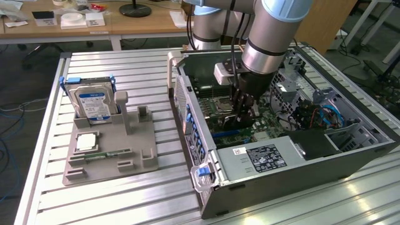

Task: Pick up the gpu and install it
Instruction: 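Insert the gpu into the slot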

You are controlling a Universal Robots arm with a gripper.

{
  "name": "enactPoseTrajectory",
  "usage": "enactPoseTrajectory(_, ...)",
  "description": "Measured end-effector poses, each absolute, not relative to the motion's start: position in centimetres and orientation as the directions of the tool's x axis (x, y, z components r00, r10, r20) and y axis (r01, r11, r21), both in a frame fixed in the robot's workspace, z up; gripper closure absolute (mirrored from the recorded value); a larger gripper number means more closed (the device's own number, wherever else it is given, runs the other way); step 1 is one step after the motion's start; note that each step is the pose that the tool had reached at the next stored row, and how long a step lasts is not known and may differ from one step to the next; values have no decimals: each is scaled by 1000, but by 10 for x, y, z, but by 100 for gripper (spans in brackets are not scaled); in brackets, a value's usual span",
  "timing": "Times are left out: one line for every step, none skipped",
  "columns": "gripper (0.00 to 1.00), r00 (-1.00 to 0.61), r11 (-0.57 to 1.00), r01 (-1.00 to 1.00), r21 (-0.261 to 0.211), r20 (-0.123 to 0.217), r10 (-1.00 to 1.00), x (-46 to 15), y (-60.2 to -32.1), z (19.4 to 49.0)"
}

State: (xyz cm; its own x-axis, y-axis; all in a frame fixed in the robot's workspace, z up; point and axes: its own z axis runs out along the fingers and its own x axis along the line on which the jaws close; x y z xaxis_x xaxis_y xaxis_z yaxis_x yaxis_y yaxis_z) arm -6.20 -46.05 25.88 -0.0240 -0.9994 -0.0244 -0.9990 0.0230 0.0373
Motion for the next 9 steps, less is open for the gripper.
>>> enactPoseTrajectory(74,-24,23,-999,37,-24,-999,-62,-460,259)
enactPoseTrajectory(74,-24,23,-999,37,-25,-999,-62,-460,259)
enactPoseTrajectory(74,-24,23,-999,37,-25,-999,-62,-460,259)
enactPoseTrajectory(74,-24,23,-999,37,-25,-999,-63,-460,259)
enactPoseTrajectory(74,-24,23,-999,37,-25,-999,-63,-460,259)
enactPoseTrajectory(74,-24,23,-999,37,-25,-999,-63,-460,259)
enactPoseTrajectory(74,-24,23,-999,37,-25,-999,-63,-460,259)
enactPoseTrajectory(74,-24,23,-999,37,-25,-999,-63,-460,259)
enactPoseTrajectory(74,-24,23,-999,37,-25,-999,-64,-460,259)
